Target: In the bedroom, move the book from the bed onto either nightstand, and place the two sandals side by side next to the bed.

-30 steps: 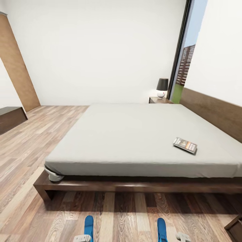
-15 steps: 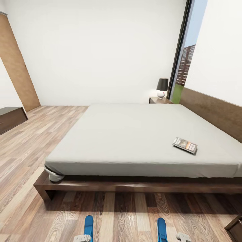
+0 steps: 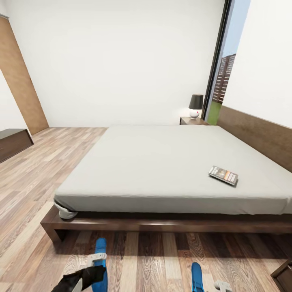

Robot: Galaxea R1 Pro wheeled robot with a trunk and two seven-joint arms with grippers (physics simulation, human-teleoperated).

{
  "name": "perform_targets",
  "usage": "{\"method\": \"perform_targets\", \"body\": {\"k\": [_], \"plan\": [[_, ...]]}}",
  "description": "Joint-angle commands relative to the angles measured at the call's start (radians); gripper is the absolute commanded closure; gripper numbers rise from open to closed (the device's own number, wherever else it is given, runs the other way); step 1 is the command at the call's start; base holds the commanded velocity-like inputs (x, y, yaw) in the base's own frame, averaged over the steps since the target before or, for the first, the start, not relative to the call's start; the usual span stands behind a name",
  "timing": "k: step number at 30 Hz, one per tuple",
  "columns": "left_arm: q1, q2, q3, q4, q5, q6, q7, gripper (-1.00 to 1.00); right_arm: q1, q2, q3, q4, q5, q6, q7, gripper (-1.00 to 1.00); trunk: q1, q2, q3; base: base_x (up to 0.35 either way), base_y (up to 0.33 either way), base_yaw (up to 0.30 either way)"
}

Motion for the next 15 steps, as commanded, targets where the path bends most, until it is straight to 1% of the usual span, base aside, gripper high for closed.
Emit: {"method": "perform_targets", "body": {"k": [1, 2, 3, 4, 6, 7, 8, 9, 10, 11, 13, 14, 15], "plan": [[-0.001, -0.001, 0.002, -0.076, 0.008, 0.074, 0.007, 1.00, 0.000, 0.000, -0.009, -0.002, 0.006, 0.009, 0.006, 1.00, 0.000, 0.000, -0.001, 0.000, 0.000, 0.000], [-0.002, -0.001, 0.001, -0.123, -0.001, 0.132, 0.014, 1.00, 0.000, 0.000, -0.009, -0.002, 0.006, 0.009, 0.006, 1.00, 0.000, 0.000, -0.001, 0.000, 0.000, 0.000], [-0.004, -0.001, 0.001, -0.172, -0.030, 0.201, 0.019, 1.00, 0.000, 0.000, -0.009, -0.002, 0.006, 0.010, 0.006, 1.00, 0.000, 0.000, -0.001, 0.000, 0.000, 0.000], [-0.005, -0.001, 0.000, -0.189, -0.060, 0.229, 0.021, 1.00, 0.000, 0.000, -0.009, -0.002, 0.006, 0.011, 0.006, 1.00, 0.000, 0.000, -0.001, 0.000, 0.000, 0.000], [-0.005, 0.000, 0.001, -0.202, -0.134, 0.257, 0.022, 1.00, 0.000, 0.000, -0.009, -0.002, 0.006, 0.011, 0.006, 1.00, 0.000, 0.000, -0.001, 0.000, 0.000, 0.000], [-0.006, 0.000, 0.001, -0.195, -0.174, 0.263, 0.023, 1.00, 0.000, 0.000, -0.010, -0.002, 0.006, 0.011, 0.007, 1.00, 0.000, 0.000, -0.001, 0.000, 0.000, 0.000], [-0.006, 0.000, 0.001, -0.179, -0.210, 0.265, 0.023, 1.00, 0.000, -0.001, -0.011, -0.002, 0.005, 0.012, 0.008, 1.00, 0.000, 0.000, -0.001, 0.000, 0.000, 0.000], [-0.006, 0.000, 0.001, -0.145, -0.247, 0.259, 0.022, 1.00, 0.000, -0.003, -0.012, -0.002, 0.005, 0.012, 0.009, 1.00, 0.000, 0.000, -0.001, 0.000, 0.000, 0.000], [-0.006, 0.000, 0.000, -0.117, -0.263, 0.246, 0.022, 1.00, 0.000, -0.004, -0.013, -0.002, 0.005, 0.013, 0.013, 1.00, 0.000, 0.000, -0.001, 0.000, 0.000, 0.000], [-0.006, -0.001, 0.000, -0.078, -0.277, 0.210, 0.024, 1.00, 0.000, -0.012, -0.013, -0.002, 0.004, 0.013, 0.020, 1.00, 0.000, 0.000, -0.001, 0.000, 0.000, 0.000], [-0.006, 0.004, 0.003, -0.051, -0.285, 0.162, 0.037, 1.00, 0.000, -0.020, -0.013, -0.002, 0.004, 0.013, 0.031, 1.00, 0.000, 0.000, -0.001, 0.000, 0.000, 0.000], [-0.006, 0.014, 0.005, -0.044, -0.286, 0.147, 0.048, 1.00, 0.000, -0.022, -0.014, -0.002, 0.004, 0.013, 0.037, 1.00, 0.000, 0.000, -0.001, 0.000, 0.000, 0.000], [-0.006, 0.034, 0.006, -0.038, -0.286, 0.133, 0.060, 1.00, 0.000, -0.025, -0.014, -0.002, 0.004, 0.013, 0.052, 1.00, 0.000, 0.000, -0.001, 0.000, 0.000, 0.000]]}}
